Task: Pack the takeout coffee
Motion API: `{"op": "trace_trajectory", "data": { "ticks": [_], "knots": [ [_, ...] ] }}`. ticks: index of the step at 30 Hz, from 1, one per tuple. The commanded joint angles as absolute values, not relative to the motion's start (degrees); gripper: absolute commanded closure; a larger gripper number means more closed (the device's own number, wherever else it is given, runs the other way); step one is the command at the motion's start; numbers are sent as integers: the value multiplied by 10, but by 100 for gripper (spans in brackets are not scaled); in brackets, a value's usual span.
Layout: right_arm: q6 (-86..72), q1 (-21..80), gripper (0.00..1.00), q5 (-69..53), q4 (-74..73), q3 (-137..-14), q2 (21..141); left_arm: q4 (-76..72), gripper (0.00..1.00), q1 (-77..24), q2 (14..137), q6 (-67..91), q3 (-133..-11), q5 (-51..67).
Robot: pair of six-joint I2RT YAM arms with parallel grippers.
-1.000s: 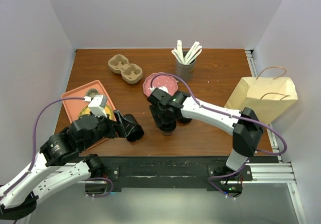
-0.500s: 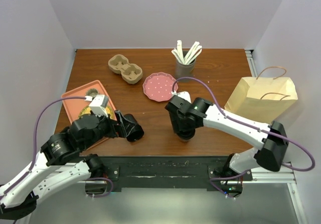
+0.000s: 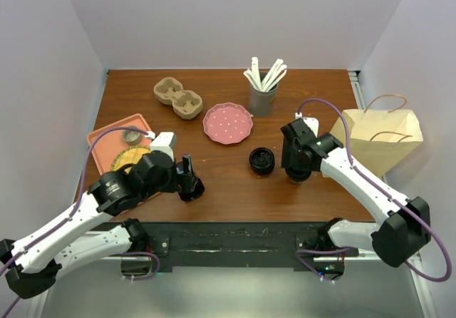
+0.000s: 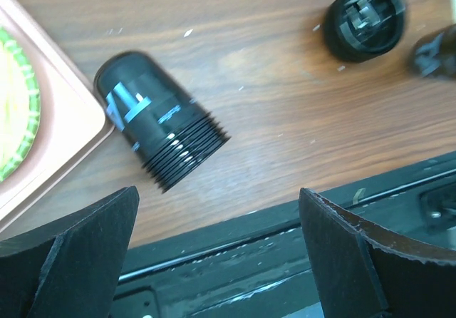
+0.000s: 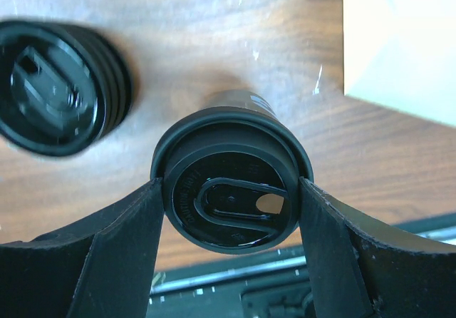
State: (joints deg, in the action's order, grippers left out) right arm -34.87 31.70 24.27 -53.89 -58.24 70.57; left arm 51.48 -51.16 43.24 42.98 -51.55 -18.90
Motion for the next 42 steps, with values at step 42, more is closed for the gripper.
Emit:
{"op": "trace_trajectory", "data": {
  "ticks": [42],
  "knots": [
    [-289,281,36,198,-535,-594,702,426,20,-514,603,112,-571,-211]
  ]
}}
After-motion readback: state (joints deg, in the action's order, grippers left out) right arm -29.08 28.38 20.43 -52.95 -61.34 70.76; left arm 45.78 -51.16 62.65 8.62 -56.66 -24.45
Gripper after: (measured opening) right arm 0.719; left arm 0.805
